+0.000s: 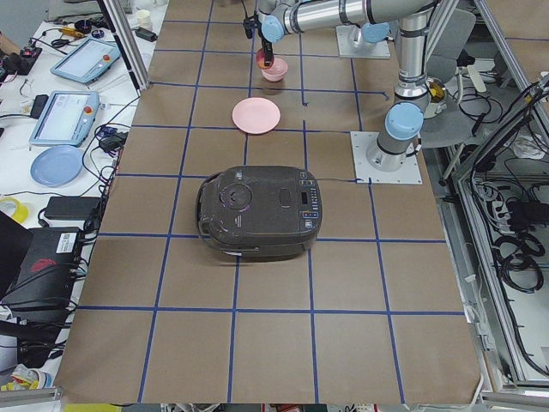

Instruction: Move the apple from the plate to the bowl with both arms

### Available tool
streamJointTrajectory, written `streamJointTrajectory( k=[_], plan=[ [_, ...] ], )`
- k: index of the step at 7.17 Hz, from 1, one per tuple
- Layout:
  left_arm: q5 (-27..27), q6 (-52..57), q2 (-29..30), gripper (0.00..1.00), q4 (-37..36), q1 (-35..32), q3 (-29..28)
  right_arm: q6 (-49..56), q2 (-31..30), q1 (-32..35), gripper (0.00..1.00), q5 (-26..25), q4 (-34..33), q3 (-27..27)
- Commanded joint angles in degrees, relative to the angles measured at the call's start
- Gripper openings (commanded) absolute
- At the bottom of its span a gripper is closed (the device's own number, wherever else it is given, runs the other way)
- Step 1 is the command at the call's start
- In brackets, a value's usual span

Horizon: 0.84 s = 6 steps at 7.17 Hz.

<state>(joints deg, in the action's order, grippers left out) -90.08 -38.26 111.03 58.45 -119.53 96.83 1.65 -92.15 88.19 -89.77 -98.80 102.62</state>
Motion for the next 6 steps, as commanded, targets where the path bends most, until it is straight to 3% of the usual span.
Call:
streamJointTrajectory(
  k=[1,2,6],
  plan=[
    [0.17,-1.90,1.29,0.26,-1.41,-1.66,0.20,-0.16,0.04,-0.04,1.00,-0.32,2.03,-0.75],
    [0.26,-2.25,2.43,0.33,-1.41,-2.36,0.29,-0.16,0.04,-0.04,1.00,-0.14,1.69,-1.27],
    [0.52,-2.87,4.98,0.38,-5.28,-4.03,0.38,-0.16,-0.75,0.14,1.00,0.56,2.48,-4.53]
  ],
)
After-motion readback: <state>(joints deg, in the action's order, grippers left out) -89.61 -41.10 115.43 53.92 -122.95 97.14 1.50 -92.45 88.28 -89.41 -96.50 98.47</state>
